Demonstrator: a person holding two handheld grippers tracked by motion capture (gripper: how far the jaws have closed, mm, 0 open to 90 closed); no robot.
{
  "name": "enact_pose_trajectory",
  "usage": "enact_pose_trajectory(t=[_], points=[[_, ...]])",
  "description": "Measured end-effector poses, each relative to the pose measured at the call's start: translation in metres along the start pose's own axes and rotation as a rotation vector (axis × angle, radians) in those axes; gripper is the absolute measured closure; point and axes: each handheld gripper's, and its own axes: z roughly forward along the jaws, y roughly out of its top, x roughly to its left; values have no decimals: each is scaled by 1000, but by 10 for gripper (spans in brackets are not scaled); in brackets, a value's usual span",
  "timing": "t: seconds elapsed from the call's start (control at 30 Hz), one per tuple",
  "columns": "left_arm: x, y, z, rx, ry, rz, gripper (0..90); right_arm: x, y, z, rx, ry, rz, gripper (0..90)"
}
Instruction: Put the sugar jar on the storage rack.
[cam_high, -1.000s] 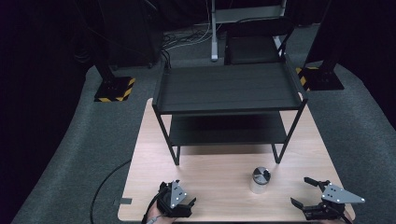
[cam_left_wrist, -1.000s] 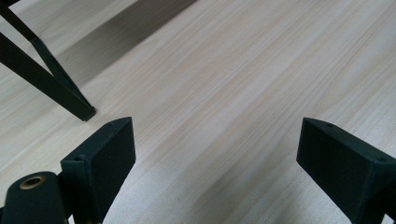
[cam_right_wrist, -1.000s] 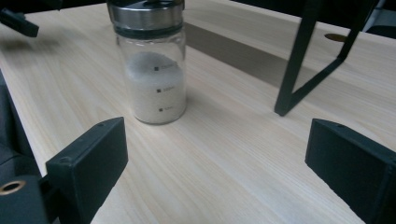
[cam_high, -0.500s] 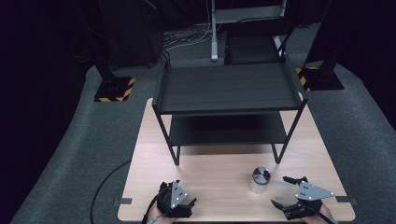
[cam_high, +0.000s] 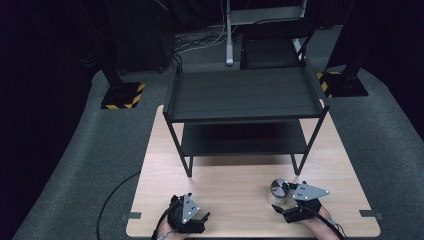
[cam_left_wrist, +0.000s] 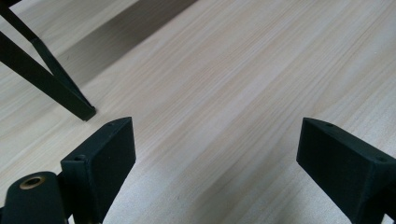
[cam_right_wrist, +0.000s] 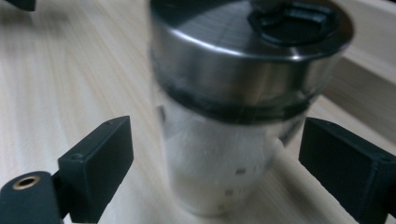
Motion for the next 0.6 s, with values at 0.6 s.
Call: enact_pose_trajectory(t=[0.6], points=[[0, 0, 0, -1, -3, -1, 115, -2, 30, 3, -56, -1, 3, 310]])
